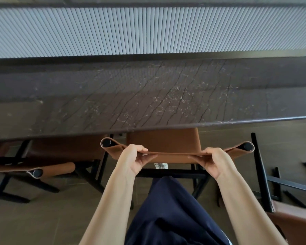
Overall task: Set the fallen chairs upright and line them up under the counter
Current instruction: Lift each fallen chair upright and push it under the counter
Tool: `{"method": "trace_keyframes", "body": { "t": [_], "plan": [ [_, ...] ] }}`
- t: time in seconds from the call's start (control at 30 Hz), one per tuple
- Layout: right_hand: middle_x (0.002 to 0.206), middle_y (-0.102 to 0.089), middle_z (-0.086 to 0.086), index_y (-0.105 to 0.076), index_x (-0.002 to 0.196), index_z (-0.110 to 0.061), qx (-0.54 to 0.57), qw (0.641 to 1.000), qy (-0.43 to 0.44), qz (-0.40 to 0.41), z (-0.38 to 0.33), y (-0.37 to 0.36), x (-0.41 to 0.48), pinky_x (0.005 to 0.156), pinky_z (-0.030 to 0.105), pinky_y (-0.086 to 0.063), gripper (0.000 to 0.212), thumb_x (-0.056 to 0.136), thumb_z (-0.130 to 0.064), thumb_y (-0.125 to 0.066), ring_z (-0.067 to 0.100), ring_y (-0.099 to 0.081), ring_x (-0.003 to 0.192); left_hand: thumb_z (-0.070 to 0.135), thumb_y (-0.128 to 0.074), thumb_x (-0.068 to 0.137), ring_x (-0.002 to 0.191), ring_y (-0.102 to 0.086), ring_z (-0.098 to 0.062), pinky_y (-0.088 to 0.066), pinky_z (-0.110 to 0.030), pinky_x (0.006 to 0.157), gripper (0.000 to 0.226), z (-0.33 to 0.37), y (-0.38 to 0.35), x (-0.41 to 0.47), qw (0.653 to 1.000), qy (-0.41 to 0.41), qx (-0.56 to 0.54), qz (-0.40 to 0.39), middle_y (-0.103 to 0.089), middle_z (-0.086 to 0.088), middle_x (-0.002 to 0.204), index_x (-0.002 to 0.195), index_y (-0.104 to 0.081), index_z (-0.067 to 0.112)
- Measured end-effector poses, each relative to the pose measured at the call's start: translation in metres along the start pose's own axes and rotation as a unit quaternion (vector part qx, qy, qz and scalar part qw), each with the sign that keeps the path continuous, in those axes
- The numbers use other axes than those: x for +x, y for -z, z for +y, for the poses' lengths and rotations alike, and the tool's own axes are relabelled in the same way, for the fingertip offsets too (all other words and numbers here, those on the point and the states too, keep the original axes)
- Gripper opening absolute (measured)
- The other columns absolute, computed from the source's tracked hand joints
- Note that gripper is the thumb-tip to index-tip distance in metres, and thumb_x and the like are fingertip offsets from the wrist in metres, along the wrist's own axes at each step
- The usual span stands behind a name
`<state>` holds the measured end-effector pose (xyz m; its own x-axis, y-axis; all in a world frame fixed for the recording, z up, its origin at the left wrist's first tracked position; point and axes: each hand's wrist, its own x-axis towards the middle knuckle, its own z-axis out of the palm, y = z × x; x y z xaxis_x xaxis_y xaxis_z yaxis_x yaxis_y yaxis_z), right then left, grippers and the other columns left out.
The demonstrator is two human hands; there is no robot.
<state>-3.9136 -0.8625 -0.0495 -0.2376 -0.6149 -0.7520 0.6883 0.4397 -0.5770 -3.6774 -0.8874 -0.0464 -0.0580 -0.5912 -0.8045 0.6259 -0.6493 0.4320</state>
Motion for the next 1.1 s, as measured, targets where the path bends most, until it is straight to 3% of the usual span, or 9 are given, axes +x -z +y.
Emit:
{"method": "trace_keyframes", "body": {
  "t": [0.17, 0.43, 0.6, 0.67, 0.83, 0.93, 1.1],
  "plan": [
    [0.087, -0.054, 0.02, -0.049, 0.086, 0.003, 0.013, 1.0, 0.014, -0.014, 0.004, -0.008, -0.002, 0.048, 0.048, -0.058, 0.02, 0.087, 0.021, -0.039, 0.039, -0.062, 0.075, -0.017, -0.041, 0.087, 0.076, -0.058, -0.032, -0.058, -0.053, 0.067, 0.023, 0.006, 0.01, 0.001, 1.0, -0.021, -0.002, -0.017, -0.046, -0.009, 0.08, 0.081, -0.048, 0.003],
    [0.095, -0.056, 0.024, -0.051, 0.094, 0.002, -0.006, 0.999, 0.008, -0.042, 0.006, -0.014, 0.024, 0.056, 0.052, -0.059, 0.021, 0.088, 0.019, -0.04, 0.04, -0.063, 0.088, -0.016, -0.045, 0.087, 0.063, -0.071, -0.033, -0.055, -0.05, 0.086, 0.02, 0.002, 0.017, 0.02, 0.998, -0.051, -0.012, -0.031, -0.055, -0.016, 0.084, 0.082, -0.049, 0.003],
    [0.089, -0.054, 0.021, -0.05, 0.092, 0.003, -0.022, 0.999, -0.004, -0.046, 0.012, -0.019, 0.047, 0.044, 0.044, -0.057, 0.022, 0.09, 0.02, -0.037, 0.037, -0.061, 0.081, -0.016, -0.044, 0.089, 0.074, -0.071, -0.039, -0.06, -0.046, 0.066, 0.018, -0.004, 0.024, 0.042, 0.998, -0.044, -0.026, -0.032, -0.058, -0.022, 0.092, 0.086, -0.051, 0.001],
    [0.088, -0.054, 0.02, -0.049, 0.095, 0.001, -0.031, 0.999, -0.012, -0.042, 0.013, -0.021, 0.058, 0.043, 0.043, -0.056, 0.023, 0.09, 0.02, -0.037, 0.036, -0.061, 0.08, -0.016, -0.044, 0.09, 0.079, -0.069, -0.04, -0.058, -0.045, 0.066, 0.018, -0.006, 0.024, 0.051, 0.999, -0.037, -0.033, -0.022, -0.058, -0.023, 0.093, 0.087, -0.051, 0.001],
    [0.1, -0.055, 0.025, -0.047, 0.115, 0.001, -0.037, 0.998, -0.034, -0.034, 0.012, -0.021, 0.08, 0.045, 0.045, -0.057, 0.033, 0.09, 0.02, -0.039, 0.04, -0.062, 0.088, -0.016, -0.046, 0.089, 0.068, -0.072, -0.036, -0.06, -0.044, 0.059, 0.018, -0.009, 0.026, 0.068, 0.999, -0.023, -0.047, -0.006, -0.062, -0.021, 0.083, 0.088, -0.053, 0.001],
    [0.1, -0.055, 0.026, -0.048, 0.11, 0.003, -0.036, 0.997, -0.052, -0.04, 0.011, -0.021, 0.089, 0.046, 0.046, -0.057, 0.03, 0.089, 0.021, -0.04, 0.042, -0.062, 0.088, -0.016, -0.047, 0.089, 0.072, -0.072, -0.035, -0.059, -0.041, 0.056, 0.018, -0.01, 0.027, 0.075, 0.999, -0.016, -0.046, -0.001, -0.065, -0.02, 0.074, 0.086, -0.054, 0.0],
    [0.1, -0.054, 0.024, -0.048, 0.114, 0.003, -0.038, 0.996, -0.068, -0.032, 0.006, -0.025, 0.102, 0.046, 0.047, -0.057, 0.034, 0.087, 0.022, -0.042, 0.042, -0.061, 0.089, -0.015, -0.047, 0.089, 0.105, -0.061, -0.041, -0.059, -0.039, 0.057, 0.017, -0.006, 0.023, 0.082, 0.998, -0.012, -0.058, 0.011, -0.057, -0.024, 0.099, 0.095, -0.054, -0.001]
  ]
}}
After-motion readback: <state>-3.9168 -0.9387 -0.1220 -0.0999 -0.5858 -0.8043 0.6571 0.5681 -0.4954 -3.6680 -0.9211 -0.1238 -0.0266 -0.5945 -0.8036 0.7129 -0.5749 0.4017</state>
